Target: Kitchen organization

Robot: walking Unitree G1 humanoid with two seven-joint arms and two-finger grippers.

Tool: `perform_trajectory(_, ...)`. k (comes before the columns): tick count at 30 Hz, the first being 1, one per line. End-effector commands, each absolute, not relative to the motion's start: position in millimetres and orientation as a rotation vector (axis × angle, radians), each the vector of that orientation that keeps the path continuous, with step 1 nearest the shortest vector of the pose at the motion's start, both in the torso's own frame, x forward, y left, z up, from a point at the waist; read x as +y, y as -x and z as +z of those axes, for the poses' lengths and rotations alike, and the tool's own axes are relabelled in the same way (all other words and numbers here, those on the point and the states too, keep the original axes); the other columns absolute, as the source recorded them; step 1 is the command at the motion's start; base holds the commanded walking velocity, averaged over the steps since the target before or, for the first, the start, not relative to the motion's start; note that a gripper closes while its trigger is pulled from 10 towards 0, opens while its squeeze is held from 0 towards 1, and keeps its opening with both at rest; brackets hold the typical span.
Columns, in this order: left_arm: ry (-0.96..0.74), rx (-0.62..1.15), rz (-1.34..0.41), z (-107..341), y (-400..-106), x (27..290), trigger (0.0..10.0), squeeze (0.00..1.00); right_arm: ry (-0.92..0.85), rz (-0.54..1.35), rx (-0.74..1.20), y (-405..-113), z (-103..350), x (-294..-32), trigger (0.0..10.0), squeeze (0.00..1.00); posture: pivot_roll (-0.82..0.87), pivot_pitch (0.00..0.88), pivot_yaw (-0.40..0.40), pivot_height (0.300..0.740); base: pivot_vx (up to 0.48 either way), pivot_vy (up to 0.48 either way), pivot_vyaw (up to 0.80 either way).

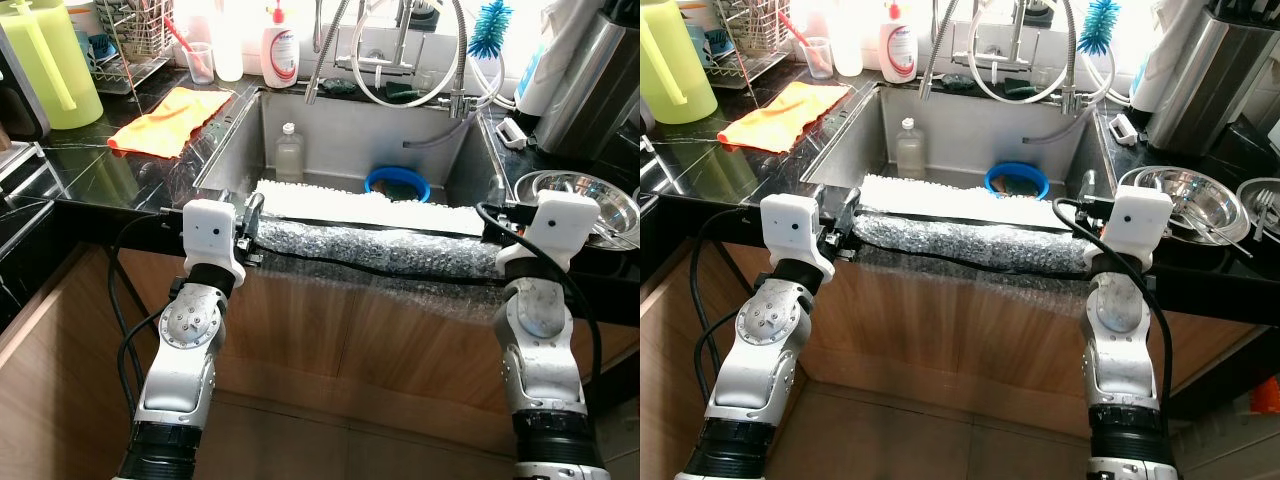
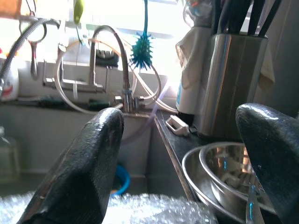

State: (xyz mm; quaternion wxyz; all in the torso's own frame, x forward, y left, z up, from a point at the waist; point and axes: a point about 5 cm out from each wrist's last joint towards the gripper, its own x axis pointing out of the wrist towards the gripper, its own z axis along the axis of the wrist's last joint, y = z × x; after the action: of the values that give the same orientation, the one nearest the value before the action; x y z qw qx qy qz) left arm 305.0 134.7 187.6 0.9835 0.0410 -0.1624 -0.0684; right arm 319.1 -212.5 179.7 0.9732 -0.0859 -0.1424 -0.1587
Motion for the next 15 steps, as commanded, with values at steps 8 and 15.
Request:
perform_trajectory(8,-0.088,-0.327,-0.152,186.0,-304.8,131.3,10.0,0.00,0.234,-0.365,-0.182,-323.2,162.2,-225.1,10.0,0.00,-0.05,0.000,-0.045,0.740,0.000,0.000,0.00)
perform_trajectory(15,-0.094,-0.327,-0.159,185.5,-304.3,130.0,10.0,0.00,0.240,-0.405,-0.184,-324.2,163.1,-229.0,10.0,0.00,-0.05,0.000,-0.045,0.740,0.000,0.000,0.00)
